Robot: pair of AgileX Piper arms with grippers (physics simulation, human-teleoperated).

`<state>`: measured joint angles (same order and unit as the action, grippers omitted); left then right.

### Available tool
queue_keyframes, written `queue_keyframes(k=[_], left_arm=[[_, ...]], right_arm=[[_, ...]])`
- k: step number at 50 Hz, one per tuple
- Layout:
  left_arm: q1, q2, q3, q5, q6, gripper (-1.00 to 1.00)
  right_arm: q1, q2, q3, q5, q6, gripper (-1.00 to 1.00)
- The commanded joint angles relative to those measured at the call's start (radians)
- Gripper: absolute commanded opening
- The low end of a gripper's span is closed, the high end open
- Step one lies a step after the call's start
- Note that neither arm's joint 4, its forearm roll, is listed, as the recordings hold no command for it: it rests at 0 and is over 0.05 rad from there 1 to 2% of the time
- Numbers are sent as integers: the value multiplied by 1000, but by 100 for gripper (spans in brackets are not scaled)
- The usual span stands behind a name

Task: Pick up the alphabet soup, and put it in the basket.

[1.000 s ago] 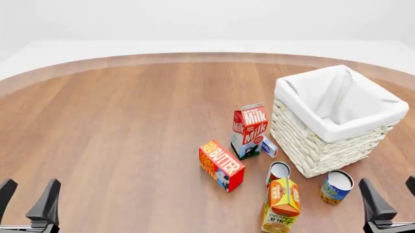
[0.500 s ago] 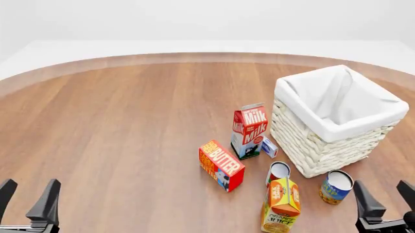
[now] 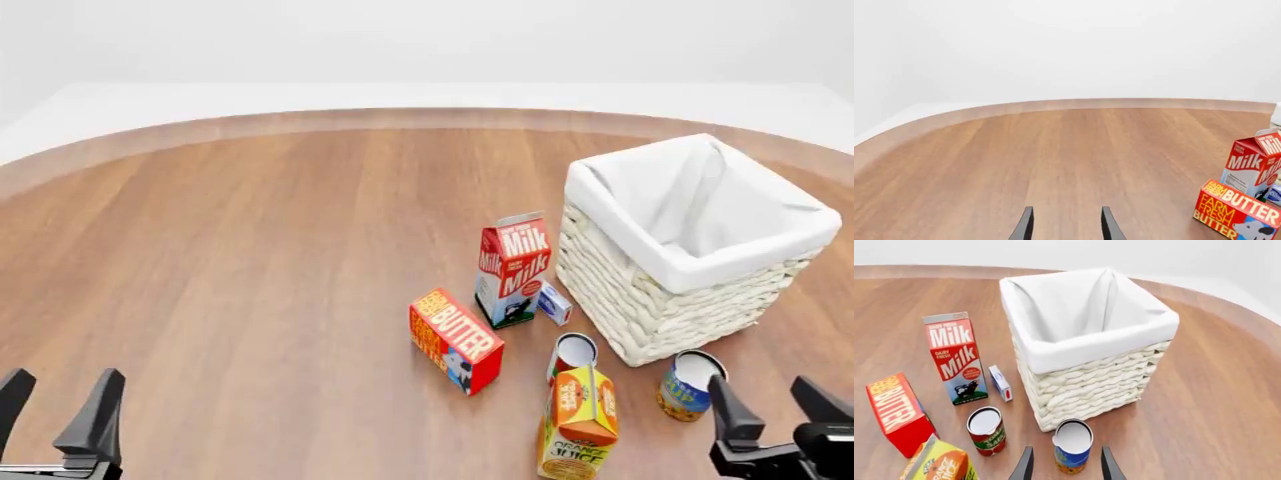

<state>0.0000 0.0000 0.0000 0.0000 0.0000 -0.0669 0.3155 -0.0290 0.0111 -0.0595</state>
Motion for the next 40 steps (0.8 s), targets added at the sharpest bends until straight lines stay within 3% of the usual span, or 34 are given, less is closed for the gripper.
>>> queue_keyframes(k=[1,22,23,30,31,40], left_arm=[[0,0,0,0,0,100],[0,0,0,0,0,100],[0,0,0,0,0,100],[0,0,0,0,0,100],[0,0,0,0,0,100],[0,0,0,0,0,100]], right_arm=[[-9,50,28,-56,6,100],[-16,186,29,-177,0,100],[-16,254,29,-239,11,100],[-14,287,29,-268,14,100],[-7,355,29,-321,19,100],[-22,403,29,-359,15,100]])
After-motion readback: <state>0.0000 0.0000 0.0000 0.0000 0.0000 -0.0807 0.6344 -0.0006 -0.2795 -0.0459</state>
